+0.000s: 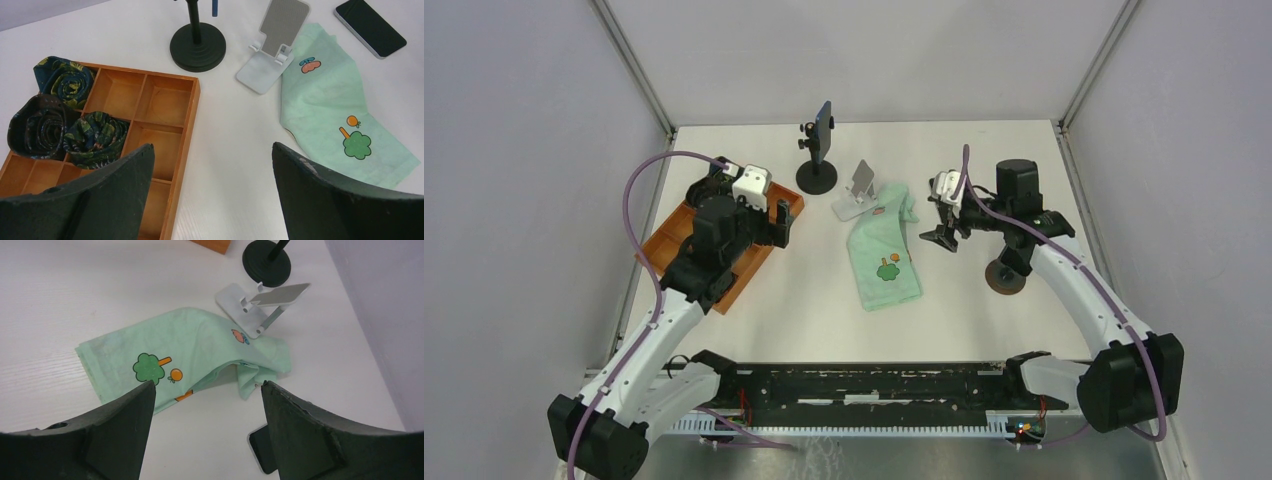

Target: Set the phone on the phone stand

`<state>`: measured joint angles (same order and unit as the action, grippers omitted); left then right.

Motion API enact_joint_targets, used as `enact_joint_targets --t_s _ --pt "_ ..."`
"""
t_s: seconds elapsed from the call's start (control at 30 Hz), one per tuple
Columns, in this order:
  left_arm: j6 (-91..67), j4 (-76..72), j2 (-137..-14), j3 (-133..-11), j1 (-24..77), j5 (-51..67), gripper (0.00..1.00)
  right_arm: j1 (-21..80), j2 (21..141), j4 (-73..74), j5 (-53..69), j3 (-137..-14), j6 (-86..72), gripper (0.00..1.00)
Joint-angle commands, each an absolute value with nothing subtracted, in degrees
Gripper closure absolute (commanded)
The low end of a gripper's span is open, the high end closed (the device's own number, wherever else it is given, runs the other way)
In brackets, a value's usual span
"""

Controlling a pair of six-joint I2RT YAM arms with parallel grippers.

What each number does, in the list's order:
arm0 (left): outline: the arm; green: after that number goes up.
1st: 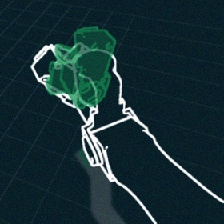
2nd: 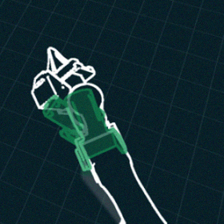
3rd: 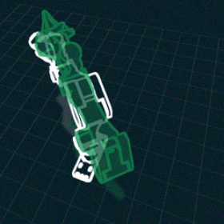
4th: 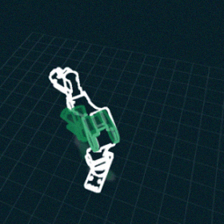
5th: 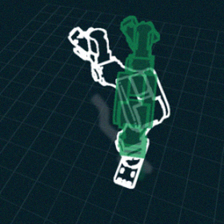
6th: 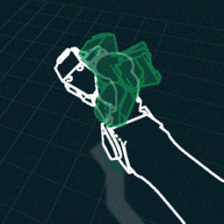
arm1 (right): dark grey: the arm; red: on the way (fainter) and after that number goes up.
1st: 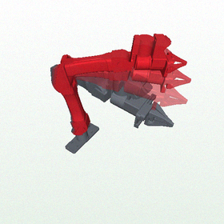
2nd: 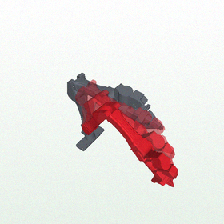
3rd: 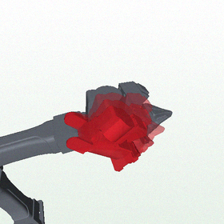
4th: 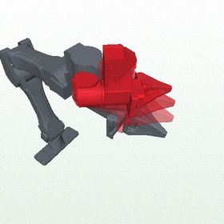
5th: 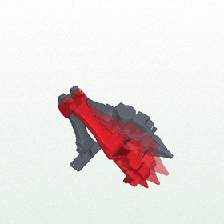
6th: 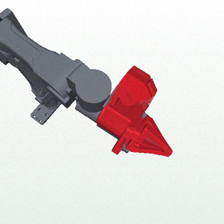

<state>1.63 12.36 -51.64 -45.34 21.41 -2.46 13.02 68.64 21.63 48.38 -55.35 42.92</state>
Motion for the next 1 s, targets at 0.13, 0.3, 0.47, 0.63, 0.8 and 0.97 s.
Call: enact_joint_targets --t_s 0.13,0.3,0.47,0.63,0.8,0.97 --pt "4.2 12.3 -51.1 -45.7 21.3 -3.3 0.08 13.1 72.6 20.7 48.7 -63.0 38.5 0.16" --pt "4.2 12.4 -51.1 -45.9 21.4 -3.1 0.08 13.7 74.7 18.7 48.3 -65.1 34.7 0.16" --pt "4.2 12.3 -50.9 -45.9 21.4 -2.9 0.08 14.5 77.2 17.0 46.6 -67.5 31.1 0.16" --pt "4.1 12.3 -50.7 -45.9 21.4 -2.1 0.08 15.5 79.7 16.0 44.7 -69.6 28.2 0.16" --pt "4.1 12.4 -50.7 -46.0 21.4 -1.6 0.08 16.7 81.9 16.0 43.0 -71.6 26.7 0.16" --pt "4.1 12.4 -50.5 -46.0 21.4 -1.6 0.07 17.4 84.1 16.2 41.7 -73.3 25.5 0.16"
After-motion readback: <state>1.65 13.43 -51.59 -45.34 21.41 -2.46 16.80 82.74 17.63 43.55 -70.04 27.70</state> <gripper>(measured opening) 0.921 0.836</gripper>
